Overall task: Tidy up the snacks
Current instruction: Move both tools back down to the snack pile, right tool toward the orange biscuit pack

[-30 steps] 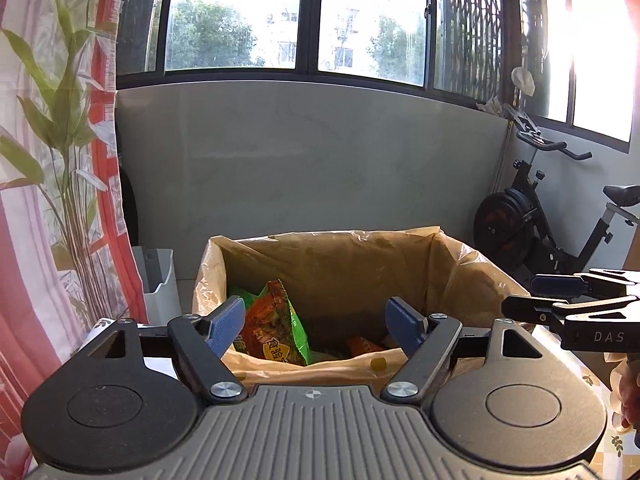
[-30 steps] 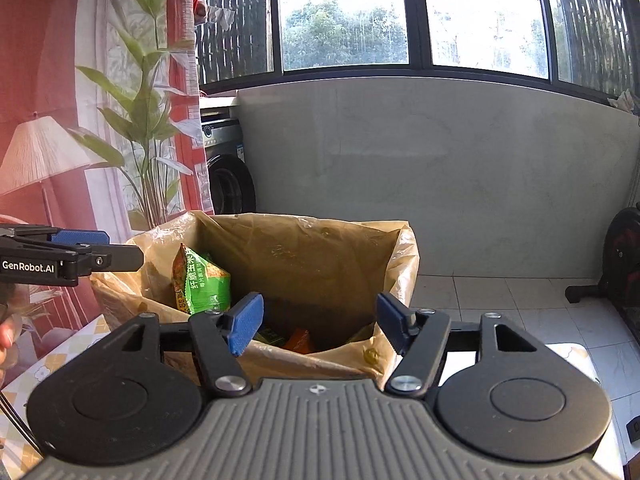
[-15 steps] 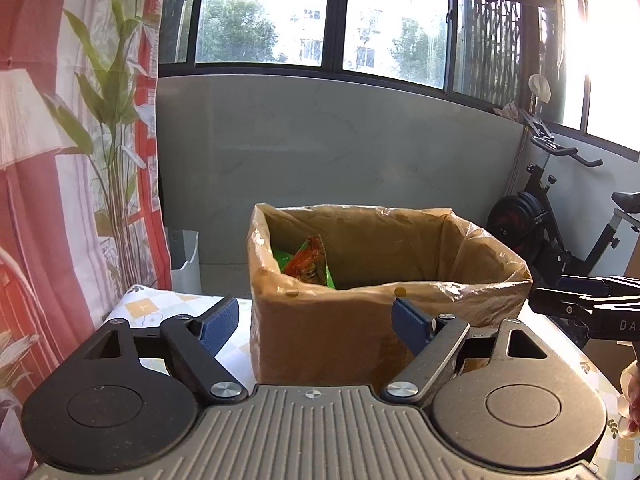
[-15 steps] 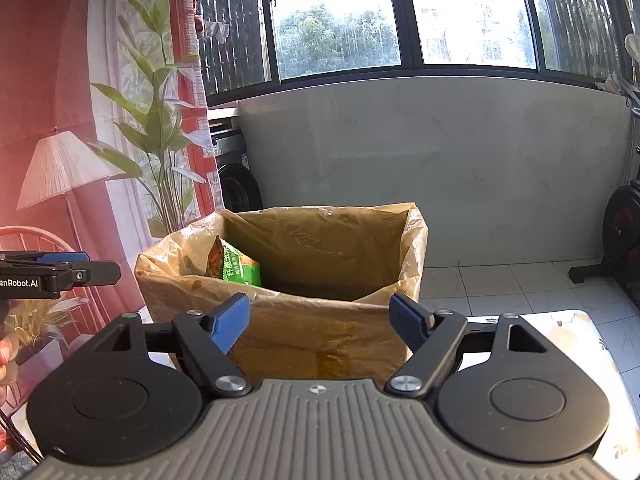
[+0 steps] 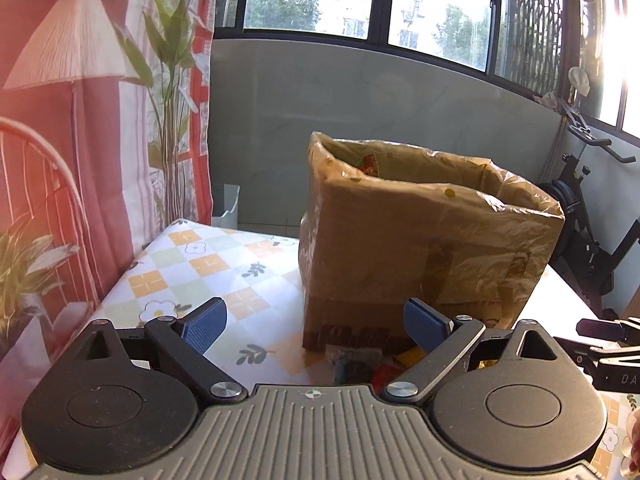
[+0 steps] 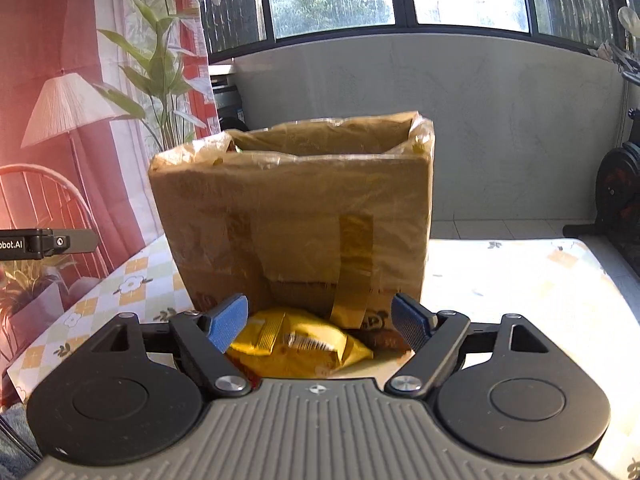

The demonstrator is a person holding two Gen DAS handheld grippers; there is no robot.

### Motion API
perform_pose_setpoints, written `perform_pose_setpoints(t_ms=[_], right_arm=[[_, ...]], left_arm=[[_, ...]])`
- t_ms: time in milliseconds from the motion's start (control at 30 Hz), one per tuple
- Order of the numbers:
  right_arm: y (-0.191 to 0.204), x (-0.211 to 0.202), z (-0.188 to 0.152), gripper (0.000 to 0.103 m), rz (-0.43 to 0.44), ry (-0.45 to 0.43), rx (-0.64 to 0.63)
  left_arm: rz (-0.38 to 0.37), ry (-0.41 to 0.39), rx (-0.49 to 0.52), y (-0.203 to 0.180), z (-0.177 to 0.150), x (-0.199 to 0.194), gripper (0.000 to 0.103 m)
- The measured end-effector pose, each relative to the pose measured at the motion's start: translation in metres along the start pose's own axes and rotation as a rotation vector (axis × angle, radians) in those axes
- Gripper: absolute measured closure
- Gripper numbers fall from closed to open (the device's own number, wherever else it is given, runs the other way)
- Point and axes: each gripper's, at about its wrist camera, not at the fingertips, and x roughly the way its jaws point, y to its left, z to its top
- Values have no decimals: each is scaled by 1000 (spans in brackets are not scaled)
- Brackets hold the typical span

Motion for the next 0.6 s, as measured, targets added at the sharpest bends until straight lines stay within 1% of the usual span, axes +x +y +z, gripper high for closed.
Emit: perform_pose_setpoints(t_ms=[167, 367, 467, 533, 600], right_arm=[[4, 4, -25, 22, 15, 77, 24], [12, 17, -41, 21, 34, 183, 45], [21, 26, -47, 12, 36, 257, 40], [26, 32, -52, 5, 35, 316, 45], [31, 36, -56, 3, 34, 363, 42]], left_arm=[[9, 20, -17, 7, -16, -1, 4], [-2, 36, -11, 3, -34, 0, 3], [-9, 49, -4, 0, -41, 2, 3], [-23, 50, -3, 0, -45, 3, 0], [-37, 63, -2, -1, -48, 5, 0]])
